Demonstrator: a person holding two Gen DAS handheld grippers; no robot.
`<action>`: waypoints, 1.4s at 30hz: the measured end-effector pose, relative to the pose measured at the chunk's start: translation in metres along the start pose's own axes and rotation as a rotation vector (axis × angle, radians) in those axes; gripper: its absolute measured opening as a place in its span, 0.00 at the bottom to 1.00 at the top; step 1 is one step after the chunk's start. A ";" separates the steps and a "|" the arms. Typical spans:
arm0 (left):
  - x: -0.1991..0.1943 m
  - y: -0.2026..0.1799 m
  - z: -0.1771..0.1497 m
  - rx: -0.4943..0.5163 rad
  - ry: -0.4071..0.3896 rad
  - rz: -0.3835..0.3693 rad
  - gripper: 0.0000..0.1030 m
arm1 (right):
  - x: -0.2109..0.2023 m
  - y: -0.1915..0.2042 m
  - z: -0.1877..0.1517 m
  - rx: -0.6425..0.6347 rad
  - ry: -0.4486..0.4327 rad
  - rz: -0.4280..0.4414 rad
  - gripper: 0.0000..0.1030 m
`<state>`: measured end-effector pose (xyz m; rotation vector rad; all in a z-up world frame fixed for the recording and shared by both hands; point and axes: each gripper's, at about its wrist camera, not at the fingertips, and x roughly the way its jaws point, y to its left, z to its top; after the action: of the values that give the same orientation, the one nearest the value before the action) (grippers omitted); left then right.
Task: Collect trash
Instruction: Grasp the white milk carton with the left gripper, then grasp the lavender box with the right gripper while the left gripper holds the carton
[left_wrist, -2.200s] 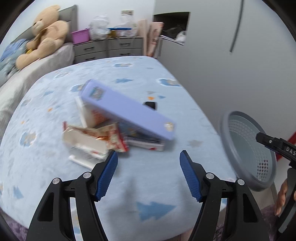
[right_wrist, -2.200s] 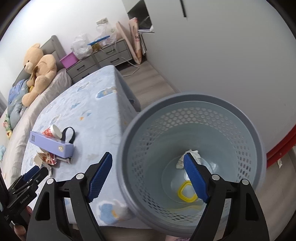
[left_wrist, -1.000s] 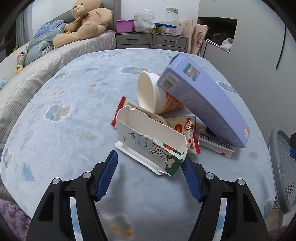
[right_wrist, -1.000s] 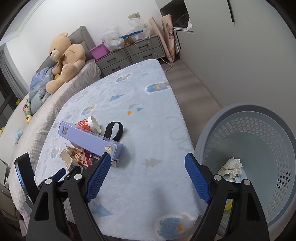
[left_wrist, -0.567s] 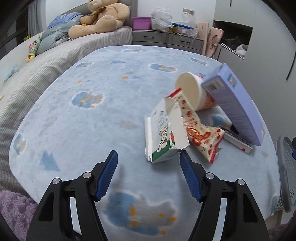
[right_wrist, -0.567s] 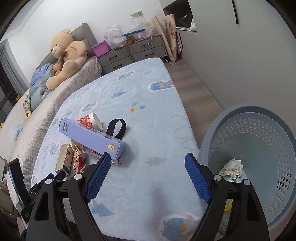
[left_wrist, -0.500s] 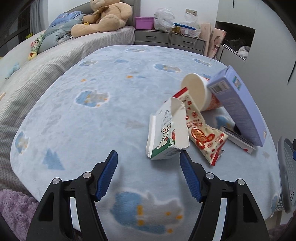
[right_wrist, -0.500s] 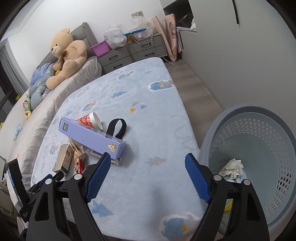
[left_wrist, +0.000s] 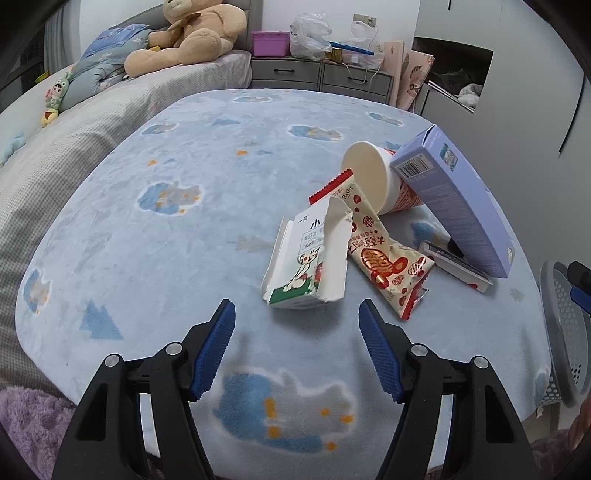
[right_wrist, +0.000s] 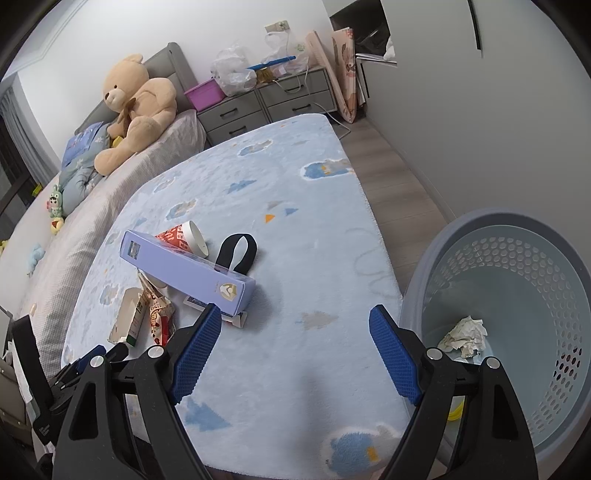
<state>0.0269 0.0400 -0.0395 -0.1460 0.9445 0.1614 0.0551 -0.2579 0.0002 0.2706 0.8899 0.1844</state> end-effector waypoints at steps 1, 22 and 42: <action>0.003 -0.002 0.002 0.009 0.006 0.005 0.65 | 0.000 0.000 0.000 0.000 0.000 0.000 0.78; 0.043 -0.007 0.026 0.063 0.035 0.048 0.35 | 0.000 0.001 0.000 0.001 0.003 0.000 0.78; 0.003 0.006 0.030 0.038 -0.044 -0.029 0.28 | 0.013 0.055 -0.007 -0.236 -0.038 0.002 0.78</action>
<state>0.0510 0.0522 -0.0250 -0.1208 0.9004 0.1201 0.0552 -0.2009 0.0033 0.0554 0.8217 0.2832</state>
